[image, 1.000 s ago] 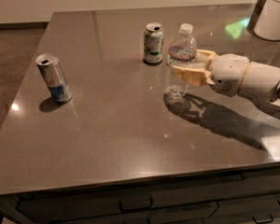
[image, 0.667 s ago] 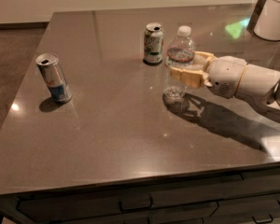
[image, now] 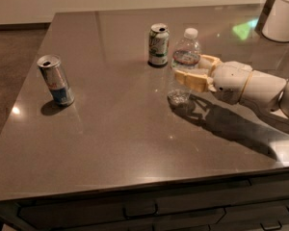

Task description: Place water bottle upright

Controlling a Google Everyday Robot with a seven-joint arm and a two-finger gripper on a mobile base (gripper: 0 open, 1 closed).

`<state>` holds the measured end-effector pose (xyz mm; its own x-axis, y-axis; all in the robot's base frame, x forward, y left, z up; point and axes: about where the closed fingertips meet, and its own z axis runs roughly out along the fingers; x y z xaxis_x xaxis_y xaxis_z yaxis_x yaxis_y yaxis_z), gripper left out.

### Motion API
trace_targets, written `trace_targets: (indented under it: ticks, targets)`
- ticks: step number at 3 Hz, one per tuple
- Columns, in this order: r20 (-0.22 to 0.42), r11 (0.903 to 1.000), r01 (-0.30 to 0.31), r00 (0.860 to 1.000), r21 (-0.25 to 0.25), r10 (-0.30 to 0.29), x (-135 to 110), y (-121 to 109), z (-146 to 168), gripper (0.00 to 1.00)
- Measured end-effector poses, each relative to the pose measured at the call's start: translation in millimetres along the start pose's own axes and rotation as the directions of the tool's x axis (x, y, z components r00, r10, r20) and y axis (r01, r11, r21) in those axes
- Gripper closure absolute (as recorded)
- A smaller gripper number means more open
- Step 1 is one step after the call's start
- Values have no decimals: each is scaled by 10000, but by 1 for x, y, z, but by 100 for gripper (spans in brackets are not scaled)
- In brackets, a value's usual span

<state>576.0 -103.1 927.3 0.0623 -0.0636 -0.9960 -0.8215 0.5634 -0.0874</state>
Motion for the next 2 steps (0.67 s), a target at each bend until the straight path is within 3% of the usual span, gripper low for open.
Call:
trace_targets:
  ticks: [1, 2]
  targets:
    - [-2, 10000, 17, 10000, -49, -17, -1, 2, 2, 12]
    - [4, 10000, 26, 10000, -89, -26, -2, 3, 4, 0]
